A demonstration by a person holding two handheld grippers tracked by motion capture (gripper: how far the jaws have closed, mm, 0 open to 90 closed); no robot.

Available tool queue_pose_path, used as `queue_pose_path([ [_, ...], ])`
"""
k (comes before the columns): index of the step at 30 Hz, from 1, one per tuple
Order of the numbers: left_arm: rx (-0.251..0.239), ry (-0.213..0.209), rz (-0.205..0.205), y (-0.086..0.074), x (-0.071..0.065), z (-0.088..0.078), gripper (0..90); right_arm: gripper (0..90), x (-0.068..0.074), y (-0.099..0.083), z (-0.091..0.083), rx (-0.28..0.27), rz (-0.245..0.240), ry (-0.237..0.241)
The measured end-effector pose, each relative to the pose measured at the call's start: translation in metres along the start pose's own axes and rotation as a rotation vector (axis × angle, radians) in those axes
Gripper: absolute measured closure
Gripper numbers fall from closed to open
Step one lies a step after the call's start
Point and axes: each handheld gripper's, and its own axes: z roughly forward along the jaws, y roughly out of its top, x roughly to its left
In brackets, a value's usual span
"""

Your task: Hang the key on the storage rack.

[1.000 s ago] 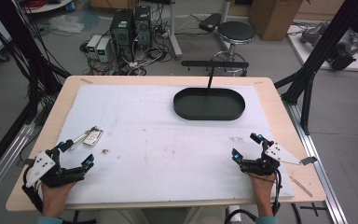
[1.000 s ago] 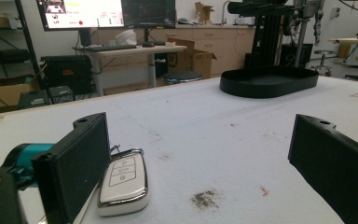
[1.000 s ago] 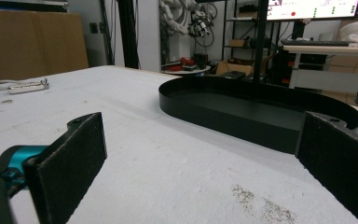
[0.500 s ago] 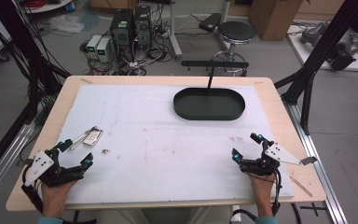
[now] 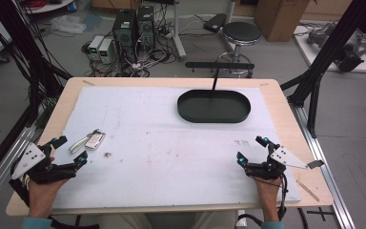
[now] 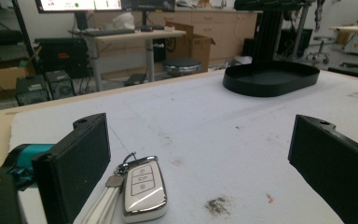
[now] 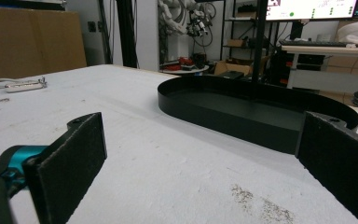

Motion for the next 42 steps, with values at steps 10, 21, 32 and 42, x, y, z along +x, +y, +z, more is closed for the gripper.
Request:
queue_pose_path([
  [10,0.209,-0.023,-0.003,0.029,0.023,0.01,6.5,1.1,0.001,0.0,0.0,0.007,0.009,0.003],
  [21,0.445,-0.026,0.043,0.047,0.045,0.024,10.6,1.1,0.0,0.0,0.0,0.0,0.001,0.001],
  [32,0.654,0.022,0.055,0.037,0.058,0.041,15.6,1.1,0.001,0.0,0.0,0.005,0.003,0.003],
  [42,0.787,0.029,0.039,0.026,0.067,0.052,20.2,1.1,0.001,0.0,0.0,0.005,0.002,0.002],
])
